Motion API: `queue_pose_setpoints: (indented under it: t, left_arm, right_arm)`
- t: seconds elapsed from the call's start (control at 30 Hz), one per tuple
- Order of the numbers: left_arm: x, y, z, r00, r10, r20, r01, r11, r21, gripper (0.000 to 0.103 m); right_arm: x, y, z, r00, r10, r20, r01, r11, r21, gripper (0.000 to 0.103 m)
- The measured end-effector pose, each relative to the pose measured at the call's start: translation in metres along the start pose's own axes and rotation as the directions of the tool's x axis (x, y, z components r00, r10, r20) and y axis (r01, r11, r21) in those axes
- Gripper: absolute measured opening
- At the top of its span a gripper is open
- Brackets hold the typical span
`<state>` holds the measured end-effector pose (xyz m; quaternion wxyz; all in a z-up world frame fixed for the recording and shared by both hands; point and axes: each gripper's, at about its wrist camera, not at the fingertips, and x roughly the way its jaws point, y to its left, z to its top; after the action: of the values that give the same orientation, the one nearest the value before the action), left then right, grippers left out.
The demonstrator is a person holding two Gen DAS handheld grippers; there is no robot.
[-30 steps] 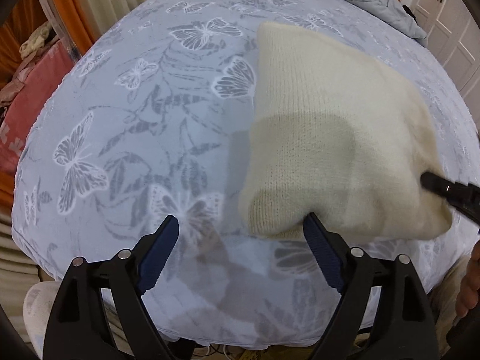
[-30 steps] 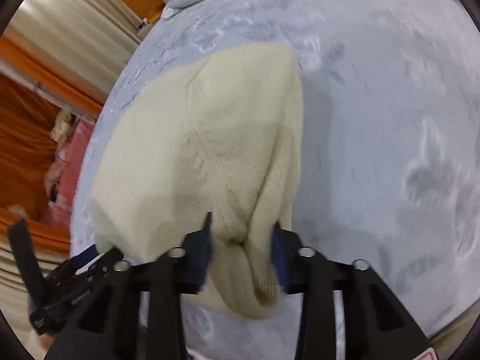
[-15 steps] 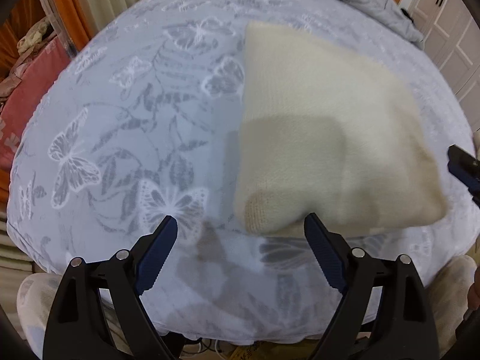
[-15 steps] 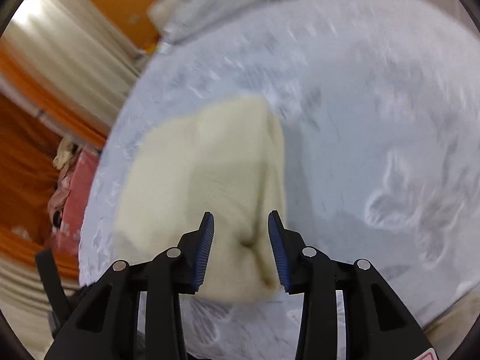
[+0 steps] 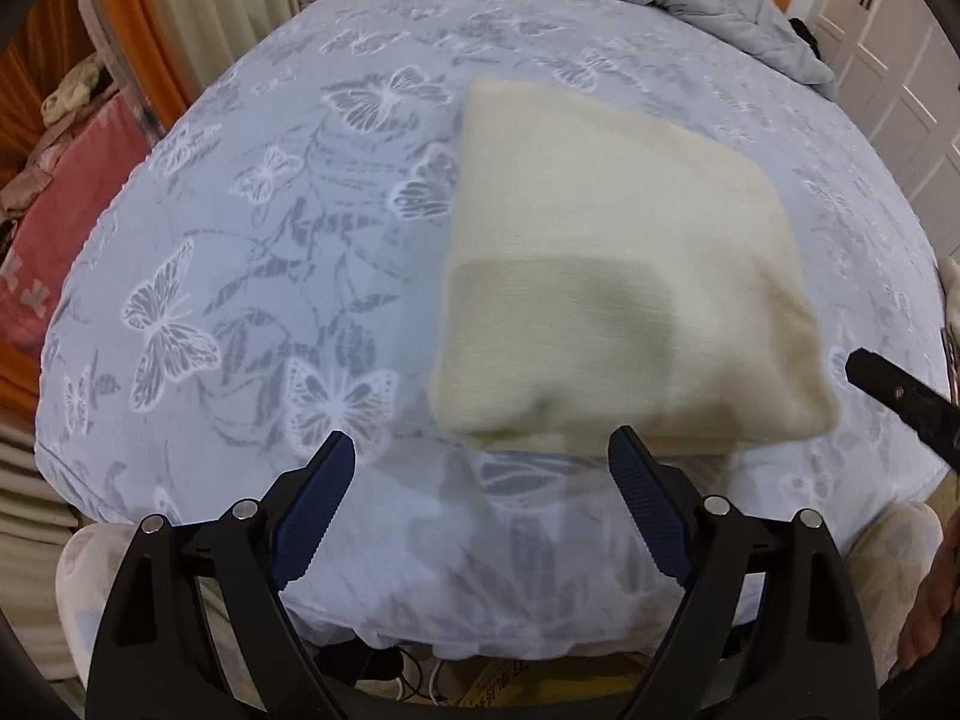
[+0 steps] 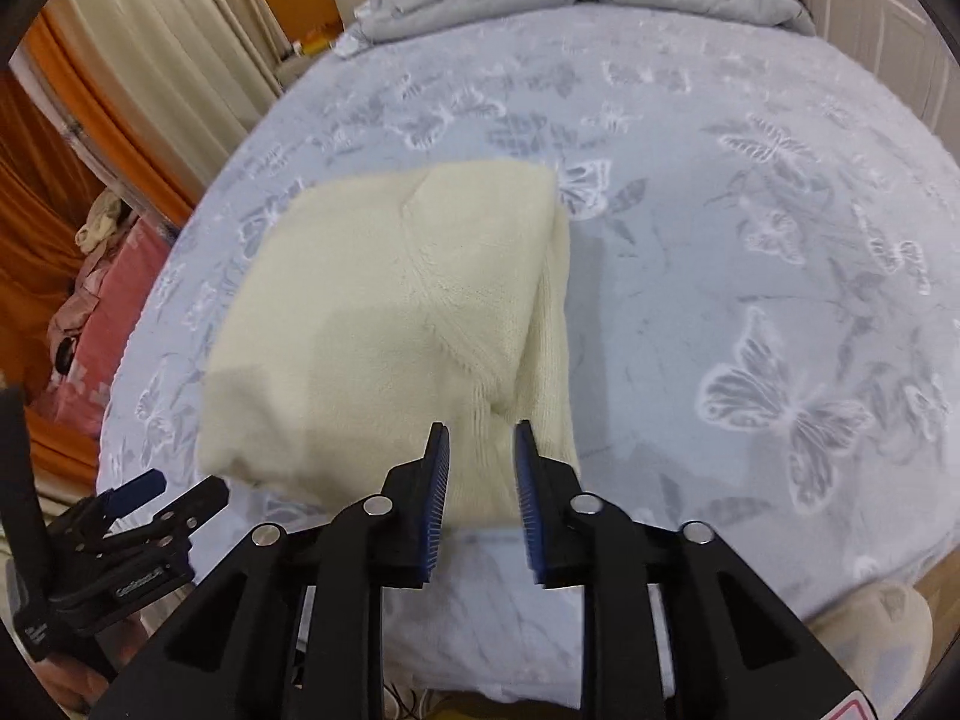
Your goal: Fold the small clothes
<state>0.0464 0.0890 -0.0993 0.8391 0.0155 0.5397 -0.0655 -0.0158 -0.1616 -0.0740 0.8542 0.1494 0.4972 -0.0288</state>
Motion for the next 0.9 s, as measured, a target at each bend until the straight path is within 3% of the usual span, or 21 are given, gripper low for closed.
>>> queue_pose_setpoints:
  t: [0.07,0.2,0.3,0.63,0.9]
  left_arm:
    - [-0.008,-0.007,-0.003,1.000,-0.001,0.013,0.001,1.000,0.005,0.084]
    - [-0.024,-0.024,-0.015,0.999,0.014,0.052,-0.016,0.999,0.034,0.084]
    - [-0.029,-0.032,-0.024,0.997,0.028,0.066,-0.032,0.998,0.059,0.087]
    - [-0.037,-0.041,-0.054,0.990,0.068,0.126,-0.075,0.995,0.059,0.087]
    - [-0.015,-0.037,-0.075,0.992,0.091,0.092,-0.094,0.995,0.037,0.087]
  right_arm:
    - [-0.005,-0.003,-0.008,1.000,-0.022,0.019,0.021,0.999,0.024,0.029]
    - [-0.017,-0.012,-0.032,0.994,-0.081,0.071,0.076,0.994,0.072,0.056]
    - [-0.025,-0.011,-0.048,0.986,-0.128,0.103,0.122,0.991,0.063,0.067]
    - [-0.025,-0.011,-0.087,0.972,-0.188,0.140,0.184,0.982,0.039,0.075]
    - [-0.008,-0.015,-0.099,0.980,-0.177,0.086,0.173,0.983,0.057,0.076]
